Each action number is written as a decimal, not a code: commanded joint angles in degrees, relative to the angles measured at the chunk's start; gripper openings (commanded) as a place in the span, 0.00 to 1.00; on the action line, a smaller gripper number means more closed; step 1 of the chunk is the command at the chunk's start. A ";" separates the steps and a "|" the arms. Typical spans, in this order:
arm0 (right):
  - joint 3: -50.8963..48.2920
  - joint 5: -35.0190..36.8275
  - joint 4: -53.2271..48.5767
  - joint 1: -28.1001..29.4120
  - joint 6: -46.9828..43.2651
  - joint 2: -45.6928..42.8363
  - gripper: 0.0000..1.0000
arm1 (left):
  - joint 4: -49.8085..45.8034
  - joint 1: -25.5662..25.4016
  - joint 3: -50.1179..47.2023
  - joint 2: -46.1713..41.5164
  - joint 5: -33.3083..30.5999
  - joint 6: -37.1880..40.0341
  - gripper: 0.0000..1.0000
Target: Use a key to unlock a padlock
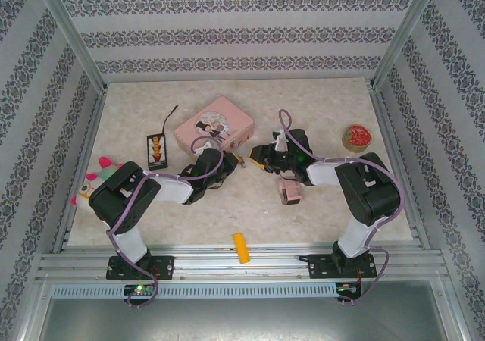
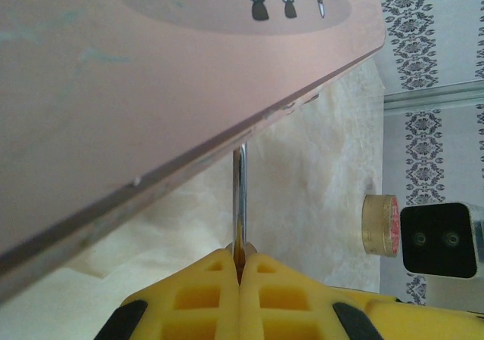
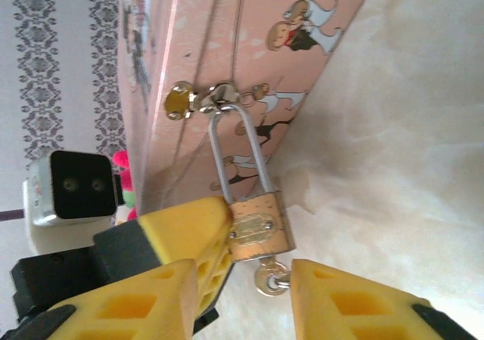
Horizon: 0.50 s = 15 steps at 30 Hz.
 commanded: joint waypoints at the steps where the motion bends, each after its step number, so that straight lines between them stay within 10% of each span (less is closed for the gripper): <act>1: 1.52 0.32 -2.22 -0.35 -2.89 0.53 0.35 | 1.00 -1.00 -1.30 -0.98 2.47 -1.37 0.00; 15: 6.05 -3.56 1.87 0.67 -0.22 6.89 0.39 | 3.10 -1.08 -0.85 0.75 2.96 -2.87 0.00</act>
